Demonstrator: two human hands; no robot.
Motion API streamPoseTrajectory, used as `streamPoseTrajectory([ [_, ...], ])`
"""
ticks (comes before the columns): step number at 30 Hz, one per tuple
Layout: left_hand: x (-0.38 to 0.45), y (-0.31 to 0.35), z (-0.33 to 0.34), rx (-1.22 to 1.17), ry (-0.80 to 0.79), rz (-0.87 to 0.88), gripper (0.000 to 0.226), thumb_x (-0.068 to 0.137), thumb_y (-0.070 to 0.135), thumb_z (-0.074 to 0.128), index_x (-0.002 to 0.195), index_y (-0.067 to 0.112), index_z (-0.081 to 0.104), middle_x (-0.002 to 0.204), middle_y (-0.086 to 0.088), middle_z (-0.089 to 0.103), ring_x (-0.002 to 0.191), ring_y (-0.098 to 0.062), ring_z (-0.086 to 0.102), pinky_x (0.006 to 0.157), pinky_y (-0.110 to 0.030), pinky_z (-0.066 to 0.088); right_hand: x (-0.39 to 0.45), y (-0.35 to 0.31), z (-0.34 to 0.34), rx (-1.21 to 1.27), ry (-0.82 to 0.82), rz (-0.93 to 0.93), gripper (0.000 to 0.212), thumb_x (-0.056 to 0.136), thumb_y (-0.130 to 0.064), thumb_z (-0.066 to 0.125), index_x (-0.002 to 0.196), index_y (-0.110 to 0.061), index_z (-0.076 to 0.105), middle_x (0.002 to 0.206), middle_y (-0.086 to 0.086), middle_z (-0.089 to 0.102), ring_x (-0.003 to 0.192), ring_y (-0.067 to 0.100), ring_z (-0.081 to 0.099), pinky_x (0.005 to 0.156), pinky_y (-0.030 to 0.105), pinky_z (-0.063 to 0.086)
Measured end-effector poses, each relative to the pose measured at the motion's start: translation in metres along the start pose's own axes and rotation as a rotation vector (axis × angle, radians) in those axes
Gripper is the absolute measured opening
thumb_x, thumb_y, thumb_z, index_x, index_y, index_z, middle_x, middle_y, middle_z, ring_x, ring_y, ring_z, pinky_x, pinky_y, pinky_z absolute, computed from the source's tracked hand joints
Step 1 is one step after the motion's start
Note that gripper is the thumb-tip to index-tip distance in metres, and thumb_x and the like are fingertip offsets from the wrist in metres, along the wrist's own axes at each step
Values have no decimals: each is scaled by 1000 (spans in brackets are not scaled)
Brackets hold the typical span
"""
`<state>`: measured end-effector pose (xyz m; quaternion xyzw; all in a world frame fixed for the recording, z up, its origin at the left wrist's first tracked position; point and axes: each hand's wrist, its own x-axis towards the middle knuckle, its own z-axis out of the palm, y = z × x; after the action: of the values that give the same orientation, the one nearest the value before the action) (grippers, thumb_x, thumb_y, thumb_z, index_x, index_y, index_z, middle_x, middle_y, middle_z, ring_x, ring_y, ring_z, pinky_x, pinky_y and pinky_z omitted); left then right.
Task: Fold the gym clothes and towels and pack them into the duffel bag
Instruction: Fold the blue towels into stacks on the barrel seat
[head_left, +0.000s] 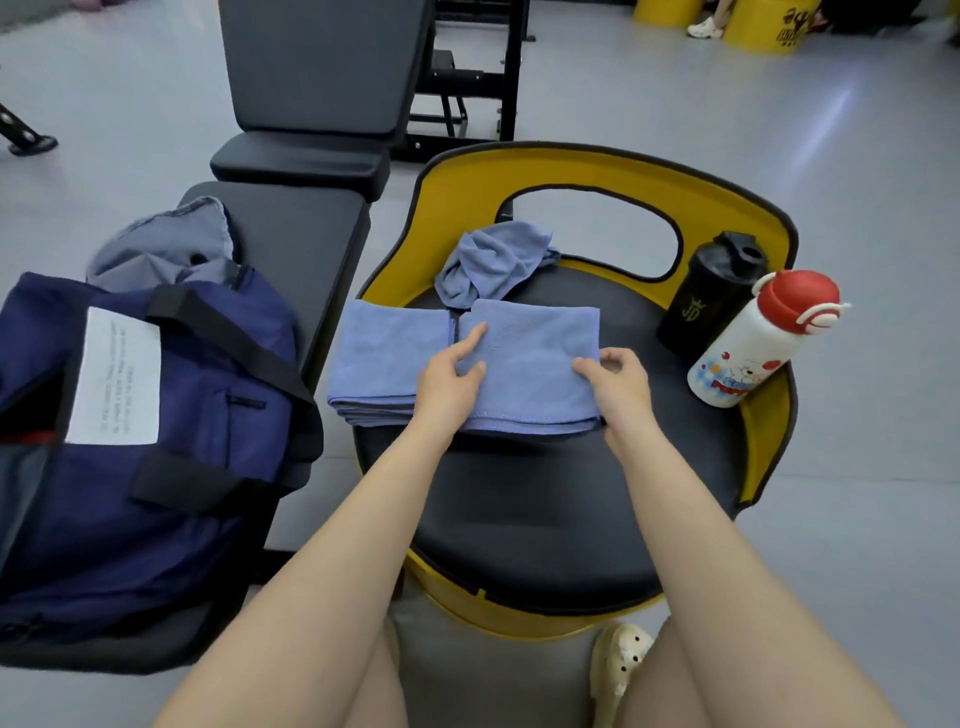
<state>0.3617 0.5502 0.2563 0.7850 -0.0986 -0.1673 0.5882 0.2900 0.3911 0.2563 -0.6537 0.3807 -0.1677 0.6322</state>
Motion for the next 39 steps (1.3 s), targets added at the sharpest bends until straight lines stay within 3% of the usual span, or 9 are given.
streamPoseTrajectory([
  [2, 15, 2, -1, 79, 22, 13, 44, 98, 12, 48, 138, 30, 46, 129, 2, 51, 110, -14, 51, 83, -13, 38, 16, -5, 8, -15, -4, -22, 21, 88, -16, 64, 105, -14, 53, 101, -2, 59, 81, 7, 56, 64, 22, 43],
  [5, 36, -3, -1, 193, 51, 31, 46, 98, 15, 48, 140, 31, 44, 119, 0, 55, 94, -16, 55, 89, -16, 40, 39, -2, 22, -53, -18, -59, 20, 87, -18, 66, 103, -16, 53, 101, -2, 62, 87, 12, 59, 73, 25, 47],
  [8, 58, -11, -2, 291, 58, 9, 47, 98, 14, 48, 141, 28, 43, 129, -22, 53, 116, -36, 50, 105, -29, 37, 57, 10, 33, -106, -24, -93, 18, 88, -20, 66, 99, -20, 53, 94, -6, 61, 87, 12, 60, 76, 26, 48],
  [15, 73, -26, 16, 584, 45, 66, 50, 99, 9, 43, 147, 18, 32, 145, -6, 32, 134, -20, 31, 104, -25, 30, 76, 25, 37, -335, -7, -147, 22, 88, -19, 64, 107, -14, 54, 96, -7, 57, 76, 0, 52, 57, 10, 40],
  [19, 77, -26, 17, 941, 153, 248, 53, 98, 6, 38, 148, 18, 29, 158, -5, 11, 146, -22, 2, 117, -32, 11, 74, 31, 44, -708, 54, -450, 45, 90, -20, 61, 132, -12, 47, 138, 1, 44, 123, 18, 43, 91, 32, 44],
  [21, 79, -26, 20, 1038, 122, 350, 53, 99, 7, 31, 150, 14, 20, 160, -5, 3, 147, -22, -8, 117, -31, -5, 74, 31, 51, -854, 14, -689, 45, 95, -17, 53, 138, -7, 45, 148, 8, 39, 138, 24, 33, 113, 37, 29],
  [23, 81, -30, 22, 1097, 65, 393, 53, 101, 16, 26, 152, 11, 10, 160, -4, -2, 147, -20, -10, 114, -31, -12, 76, 32, 58, -1013, -73, -812, 47, 100, -21, 40, 143, -5, 39, 155, 11, 28, 145, 27, 21, 118, 37, 9],
  [28, 86, -47, 21, 1138, -42, 271, 56, 103, 34, 17, 152, 14, -2, 159, 1, -9, 146, -13, -9, 117, -34, -9, 84, 48, 62, -1154, -270, -571, 57, 103, -40, 21, 153, -18, 5, 161, -1, -7, 147, 13, -9, 117, 29, -9],
  [39, 81, -42, 22, 1081, -97, 211, 55, 103, 34, 17, 152, 17, -4, 159, 3, -11, 146, -13, -11, 117, -35, -6, 80, 47, 61, -1095, -289, -515, 58, 103, -43, 22, 153, -20, 5, 161, -4, -5, 147, 10, -9, 117, 30, -10],
])
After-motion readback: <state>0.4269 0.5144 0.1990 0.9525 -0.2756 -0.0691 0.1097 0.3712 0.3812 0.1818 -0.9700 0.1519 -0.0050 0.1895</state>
